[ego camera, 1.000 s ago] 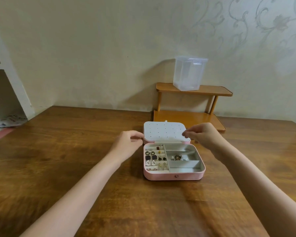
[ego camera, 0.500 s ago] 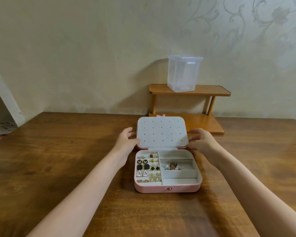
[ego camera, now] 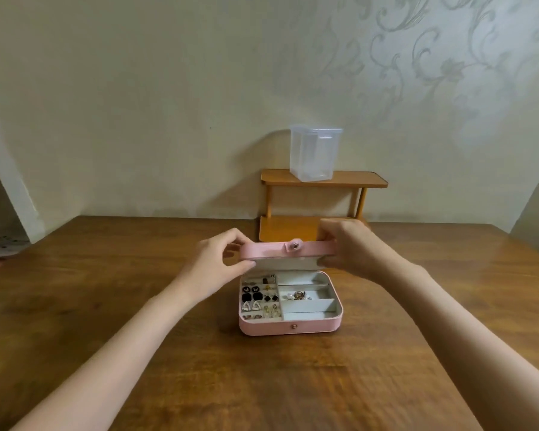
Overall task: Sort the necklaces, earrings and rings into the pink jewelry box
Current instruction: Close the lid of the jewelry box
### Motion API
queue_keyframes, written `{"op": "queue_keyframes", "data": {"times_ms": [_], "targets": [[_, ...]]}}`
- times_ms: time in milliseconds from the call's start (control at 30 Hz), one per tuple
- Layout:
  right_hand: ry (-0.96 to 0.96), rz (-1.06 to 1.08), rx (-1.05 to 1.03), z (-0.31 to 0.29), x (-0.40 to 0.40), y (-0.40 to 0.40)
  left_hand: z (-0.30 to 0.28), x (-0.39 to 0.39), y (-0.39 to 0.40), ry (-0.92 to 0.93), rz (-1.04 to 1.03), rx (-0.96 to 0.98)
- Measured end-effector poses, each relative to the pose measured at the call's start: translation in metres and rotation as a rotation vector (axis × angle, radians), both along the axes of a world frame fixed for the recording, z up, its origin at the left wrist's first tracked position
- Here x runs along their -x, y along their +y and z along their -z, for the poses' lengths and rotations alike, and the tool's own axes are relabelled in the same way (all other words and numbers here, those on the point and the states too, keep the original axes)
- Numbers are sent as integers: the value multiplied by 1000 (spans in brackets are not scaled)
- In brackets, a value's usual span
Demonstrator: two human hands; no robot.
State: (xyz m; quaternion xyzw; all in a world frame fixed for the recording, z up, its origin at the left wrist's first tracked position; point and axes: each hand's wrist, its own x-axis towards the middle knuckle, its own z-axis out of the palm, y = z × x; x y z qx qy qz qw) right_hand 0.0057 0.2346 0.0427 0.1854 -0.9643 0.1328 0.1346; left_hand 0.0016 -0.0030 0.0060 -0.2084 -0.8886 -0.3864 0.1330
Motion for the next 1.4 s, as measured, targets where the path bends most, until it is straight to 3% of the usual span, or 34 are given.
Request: {"op": "queue_keyframes", "data": {"times_ms": [233,367,500,633,900,1233,1400], "targets": [[122,-46,-314,39,-40,-5,21,-40,4,158,12,465],[1,-13,-323,46,-49,-9,24,-50,6,105,8,533],[-273,-1,-312,20,-47,-18,20,-52,11,70,34,605],[-300,-7,-178,22,-45,-37,16,-50,13,82,38,630],[-172,-4,-375,48,-37,-47,6,-45,20,91,54,682],[-131,11,-300,52,-40,-46,8,-43,18,90,45,643],[-141,60,-258,58,-49,-45,13,-43,17,-11,-10,554]]}}
